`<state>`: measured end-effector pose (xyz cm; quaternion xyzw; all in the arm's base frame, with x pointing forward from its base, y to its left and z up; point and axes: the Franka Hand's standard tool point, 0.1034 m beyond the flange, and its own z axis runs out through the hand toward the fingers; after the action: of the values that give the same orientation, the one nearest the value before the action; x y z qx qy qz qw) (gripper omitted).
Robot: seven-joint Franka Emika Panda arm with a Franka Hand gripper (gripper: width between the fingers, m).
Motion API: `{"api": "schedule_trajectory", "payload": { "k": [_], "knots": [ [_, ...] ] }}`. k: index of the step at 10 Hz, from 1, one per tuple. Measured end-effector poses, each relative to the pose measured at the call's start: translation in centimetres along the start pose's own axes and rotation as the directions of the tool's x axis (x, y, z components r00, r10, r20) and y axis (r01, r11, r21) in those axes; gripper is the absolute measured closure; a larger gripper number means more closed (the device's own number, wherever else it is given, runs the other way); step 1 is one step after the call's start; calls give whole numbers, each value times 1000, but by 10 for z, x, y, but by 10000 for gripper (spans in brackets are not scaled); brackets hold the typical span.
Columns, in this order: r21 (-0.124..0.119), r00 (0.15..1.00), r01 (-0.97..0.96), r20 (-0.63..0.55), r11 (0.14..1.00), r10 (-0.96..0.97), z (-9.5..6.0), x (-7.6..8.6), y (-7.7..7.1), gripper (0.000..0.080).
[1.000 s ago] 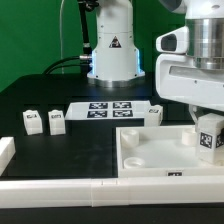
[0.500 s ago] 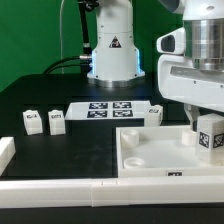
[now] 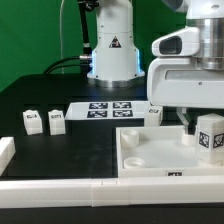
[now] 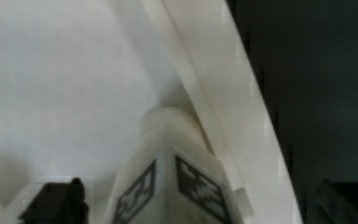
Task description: Assemble one leg
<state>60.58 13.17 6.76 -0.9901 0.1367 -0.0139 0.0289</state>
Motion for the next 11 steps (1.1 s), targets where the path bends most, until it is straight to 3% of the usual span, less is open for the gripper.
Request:
{"api": "schedule_trajectory", "payload": {
  "k": [3,6,8,11],
  "knots": [
    [-10,922,387,24,922,-387,-2,5,0,150],
    [-9,874,486,25,874,-486,-2,6,1,177],
    [-11,874,486,24,874,-485,-3,6,2,506],
    [-11,900,435,24,900,-435,-2,7,3,504]
  ]
}}
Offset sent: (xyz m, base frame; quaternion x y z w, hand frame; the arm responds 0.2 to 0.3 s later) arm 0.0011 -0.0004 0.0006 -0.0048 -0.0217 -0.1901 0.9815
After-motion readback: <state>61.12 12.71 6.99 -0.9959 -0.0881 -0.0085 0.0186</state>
